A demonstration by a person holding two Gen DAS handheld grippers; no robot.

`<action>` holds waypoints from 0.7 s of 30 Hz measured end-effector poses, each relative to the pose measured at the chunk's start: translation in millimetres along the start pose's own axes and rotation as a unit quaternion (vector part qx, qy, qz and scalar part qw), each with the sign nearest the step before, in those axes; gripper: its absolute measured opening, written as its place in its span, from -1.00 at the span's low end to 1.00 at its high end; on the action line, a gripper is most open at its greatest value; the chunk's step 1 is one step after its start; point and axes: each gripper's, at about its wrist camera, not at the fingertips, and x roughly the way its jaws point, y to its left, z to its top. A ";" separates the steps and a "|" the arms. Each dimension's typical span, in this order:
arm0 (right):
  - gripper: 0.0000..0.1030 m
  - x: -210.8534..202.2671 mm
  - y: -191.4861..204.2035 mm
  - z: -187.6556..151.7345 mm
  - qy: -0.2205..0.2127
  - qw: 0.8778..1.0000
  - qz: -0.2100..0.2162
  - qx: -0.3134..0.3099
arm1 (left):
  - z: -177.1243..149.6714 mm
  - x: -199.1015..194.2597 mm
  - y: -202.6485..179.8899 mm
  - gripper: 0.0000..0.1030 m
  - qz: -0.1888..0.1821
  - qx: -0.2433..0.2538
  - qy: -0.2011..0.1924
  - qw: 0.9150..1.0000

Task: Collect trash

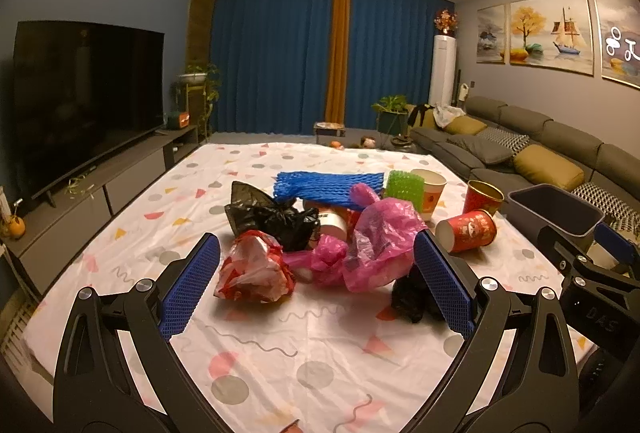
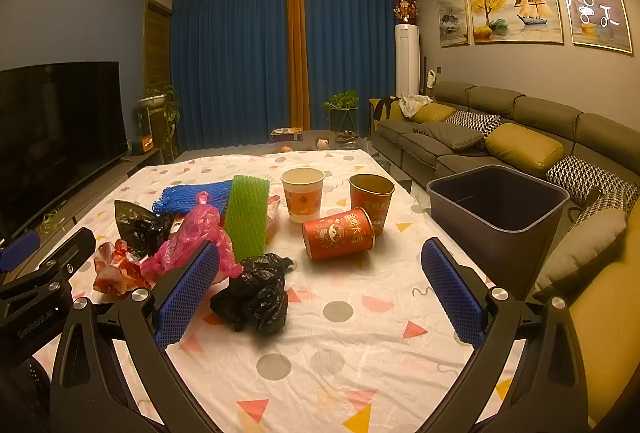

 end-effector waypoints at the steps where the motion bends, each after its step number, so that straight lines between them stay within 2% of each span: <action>1: 0.90 -0.1 -0.1 0.1 0.000 1.000 0.000 0.001 | 0.2 -0.2 0.6 0.86 -0.001 0.000 -0.001 1.000; 21: 0.90 5.2 -1.8 -2.4 0.003 1.000 -0.002 0.002 | -1.6 0.8 -6.1 0.86 -0.003 0.016 -0.007 1.000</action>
